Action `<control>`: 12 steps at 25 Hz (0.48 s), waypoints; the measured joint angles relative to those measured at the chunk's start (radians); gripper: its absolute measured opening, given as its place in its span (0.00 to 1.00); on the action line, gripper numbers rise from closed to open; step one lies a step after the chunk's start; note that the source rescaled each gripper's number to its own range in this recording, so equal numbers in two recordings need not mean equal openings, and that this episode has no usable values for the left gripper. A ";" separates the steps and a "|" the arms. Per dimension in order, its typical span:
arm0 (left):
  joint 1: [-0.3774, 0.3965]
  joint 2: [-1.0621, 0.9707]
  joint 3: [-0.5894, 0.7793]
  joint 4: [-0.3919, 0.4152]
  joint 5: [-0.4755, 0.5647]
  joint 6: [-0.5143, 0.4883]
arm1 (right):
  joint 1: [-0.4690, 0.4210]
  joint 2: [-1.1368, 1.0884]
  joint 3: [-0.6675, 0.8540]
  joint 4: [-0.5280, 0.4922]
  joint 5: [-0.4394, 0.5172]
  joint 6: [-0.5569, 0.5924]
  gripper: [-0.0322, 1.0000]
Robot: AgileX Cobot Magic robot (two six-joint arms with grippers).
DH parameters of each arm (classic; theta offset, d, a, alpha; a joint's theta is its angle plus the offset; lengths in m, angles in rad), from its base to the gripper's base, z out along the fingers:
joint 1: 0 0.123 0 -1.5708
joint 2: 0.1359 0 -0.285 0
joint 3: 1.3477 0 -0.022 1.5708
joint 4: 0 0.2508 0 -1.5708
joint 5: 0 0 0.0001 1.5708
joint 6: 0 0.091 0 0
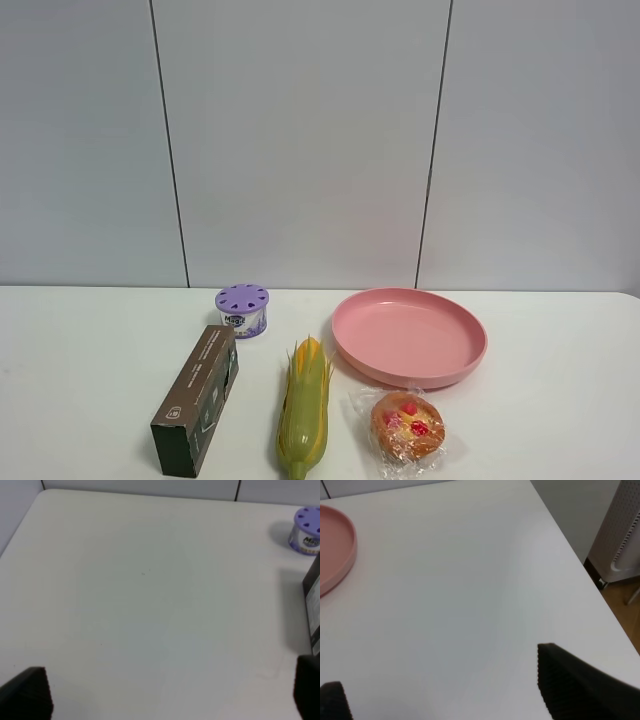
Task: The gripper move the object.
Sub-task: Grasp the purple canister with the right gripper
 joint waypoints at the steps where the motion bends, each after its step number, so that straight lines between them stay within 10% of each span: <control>1: 0.000 0.000 0.000 0.000 0.000 0.000 | 0.001 0.000 0.000 0.000 0.000 0.000 0.06; 12: -0.022 0.000 0.000 0.001 0.000 0.000 | 0.009 0.000 0.000 0.014 -0.001 -0.012 0.06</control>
